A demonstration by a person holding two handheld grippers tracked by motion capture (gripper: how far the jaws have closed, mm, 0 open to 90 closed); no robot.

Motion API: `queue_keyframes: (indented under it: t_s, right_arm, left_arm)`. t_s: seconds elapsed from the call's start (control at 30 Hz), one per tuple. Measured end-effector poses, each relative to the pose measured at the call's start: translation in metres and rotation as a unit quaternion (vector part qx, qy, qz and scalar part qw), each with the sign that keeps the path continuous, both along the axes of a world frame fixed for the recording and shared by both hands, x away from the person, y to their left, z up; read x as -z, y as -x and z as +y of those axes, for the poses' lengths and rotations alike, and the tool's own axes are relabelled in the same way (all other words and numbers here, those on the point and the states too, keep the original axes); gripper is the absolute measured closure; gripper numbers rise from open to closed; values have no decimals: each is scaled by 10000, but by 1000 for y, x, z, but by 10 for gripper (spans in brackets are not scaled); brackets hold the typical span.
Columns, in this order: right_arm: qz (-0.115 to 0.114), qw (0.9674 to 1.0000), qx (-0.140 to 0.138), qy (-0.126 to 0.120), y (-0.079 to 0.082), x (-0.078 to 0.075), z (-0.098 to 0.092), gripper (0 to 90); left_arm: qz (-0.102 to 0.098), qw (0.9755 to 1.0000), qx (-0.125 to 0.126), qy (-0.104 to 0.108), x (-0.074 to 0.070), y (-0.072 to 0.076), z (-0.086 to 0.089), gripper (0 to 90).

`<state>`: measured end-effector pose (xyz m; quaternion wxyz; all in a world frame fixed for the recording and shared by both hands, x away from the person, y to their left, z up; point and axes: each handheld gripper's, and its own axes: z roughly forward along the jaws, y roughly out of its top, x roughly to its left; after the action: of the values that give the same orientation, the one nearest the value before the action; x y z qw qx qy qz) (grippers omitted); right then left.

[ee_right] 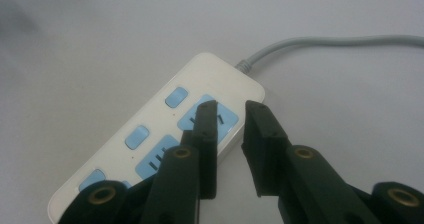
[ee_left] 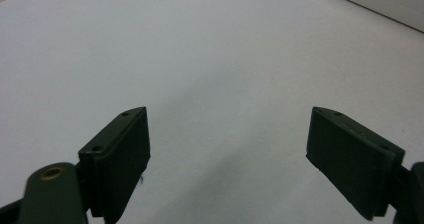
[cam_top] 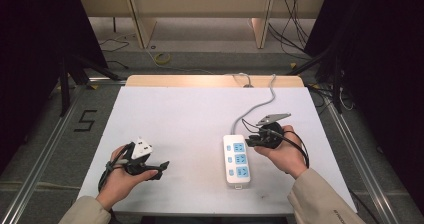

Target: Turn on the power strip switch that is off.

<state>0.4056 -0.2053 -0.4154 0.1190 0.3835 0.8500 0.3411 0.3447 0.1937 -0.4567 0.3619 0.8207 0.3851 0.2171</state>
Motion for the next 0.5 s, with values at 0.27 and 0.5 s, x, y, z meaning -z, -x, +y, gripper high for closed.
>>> queue_keyframes:
  t_s: [0.27, 0.5]
  right_arm:
    - [-84, 9998, 90, -155, 8, 0, -15, 688]
    - [-220, 9991, 144, -329, 17, 3, -26, 625]
  left_arm:
    - [-4, 10000, -9, 9, 0, 0, 0, 171]
    - [-2, 10000, 9, 16, 0, 2, 0, 171]
